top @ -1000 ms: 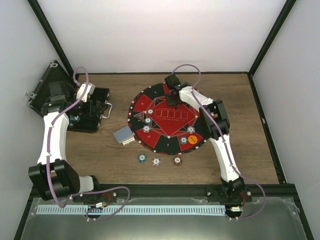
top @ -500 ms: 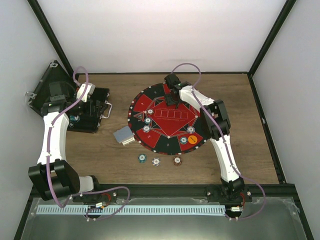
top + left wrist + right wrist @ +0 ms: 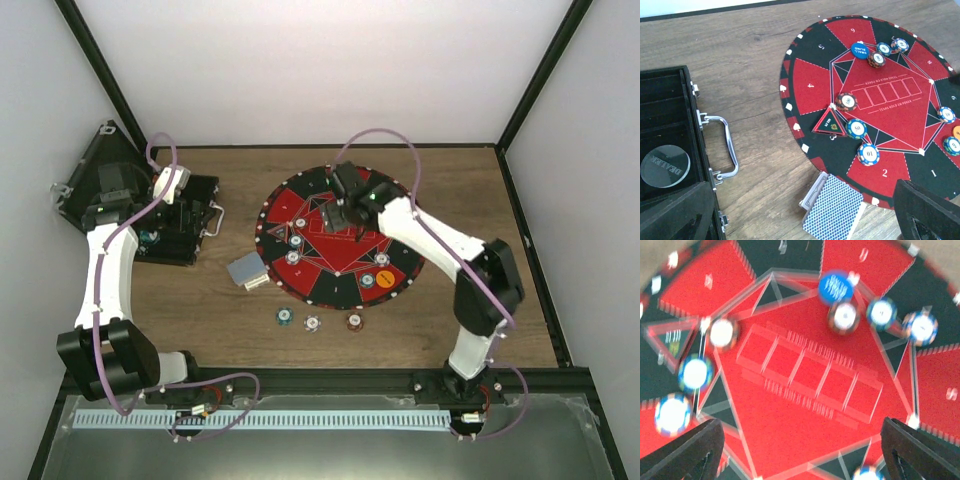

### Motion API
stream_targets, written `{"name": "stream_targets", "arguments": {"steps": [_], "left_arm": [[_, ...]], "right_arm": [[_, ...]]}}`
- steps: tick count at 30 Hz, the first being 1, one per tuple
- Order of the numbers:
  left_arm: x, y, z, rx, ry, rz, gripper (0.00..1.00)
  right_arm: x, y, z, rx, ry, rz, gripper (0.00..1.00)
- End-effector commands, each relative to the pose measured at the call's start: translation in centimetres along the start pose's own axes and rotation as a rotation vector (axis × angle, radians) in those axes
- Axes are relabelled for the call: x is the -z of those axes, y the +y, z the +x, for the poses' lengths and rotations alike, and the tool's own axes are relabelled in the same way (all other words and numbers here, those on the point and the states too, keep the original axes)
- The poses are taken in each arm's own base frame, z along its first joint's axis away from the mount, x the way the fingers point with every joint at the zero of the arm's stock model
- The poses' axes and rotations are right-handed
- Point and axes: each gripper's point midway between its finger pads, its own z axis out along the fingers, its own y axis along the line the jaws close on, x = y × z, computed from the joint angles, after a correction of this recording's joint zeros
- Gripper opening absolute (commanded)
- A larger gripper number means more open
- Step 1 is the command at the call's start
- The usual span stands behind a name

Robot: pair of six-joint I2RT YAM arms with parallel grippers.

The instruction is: Distribute texas hold em gaming equipment

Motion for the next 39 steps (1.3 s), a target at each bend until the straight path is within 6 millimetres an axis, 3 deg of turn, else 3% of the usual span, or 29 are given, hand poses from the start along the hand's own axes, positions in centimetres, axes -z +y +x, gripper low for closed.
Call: {"name": "stream_targets", "arguments": {"steps": [1, 3, 8, 14, 18, 23, 39], "left_arm": [[0.2, -0.2, -0.2, -0.011, -0.014, 0.012, 1.00], [0.2, -0.2, -0.1, -0.010, -0.012, 0.014, 1.00], [0.3, -0.3, -0.3, -0.014, -0.018, 0.014, 1.00], [0.3, -0.3, -0.4, -0.012, -0.019, 0.017, 1.00], [0.3, -0.3, -0.5, -0.008, -0.019, 0.017, 1.00], [0.4, -0.4, -0.4, -0.011, -0.019, 0.015, 1.00], [0.5, -0.5, -0.1, -0.029, -0.005, 0.019, 1.00]], "right_arm": [[2.0, 1.5, 7.7, -0.008, 0.106, -0.020, 0.89], [2.8, 2.0, 11.8, -0.010, 0.164, -0.025, 0.91], [5.5, 3.8, 18.8, -0.009, 0.258, -0.059, 0.94], [7.0, 5.8, 24.8, -0.006, 0.355, -0.106, 0.96], [7.3, 7.4, 26.8, 0.027, 0.394, -0.139, 0.96], [6.3, 7.5, 28.4, 0.057, 0.433, -0.114, 0.94], [4.0, 6.4, 29.2, 0.073, 0.450, -0.056, 0.85]]}}
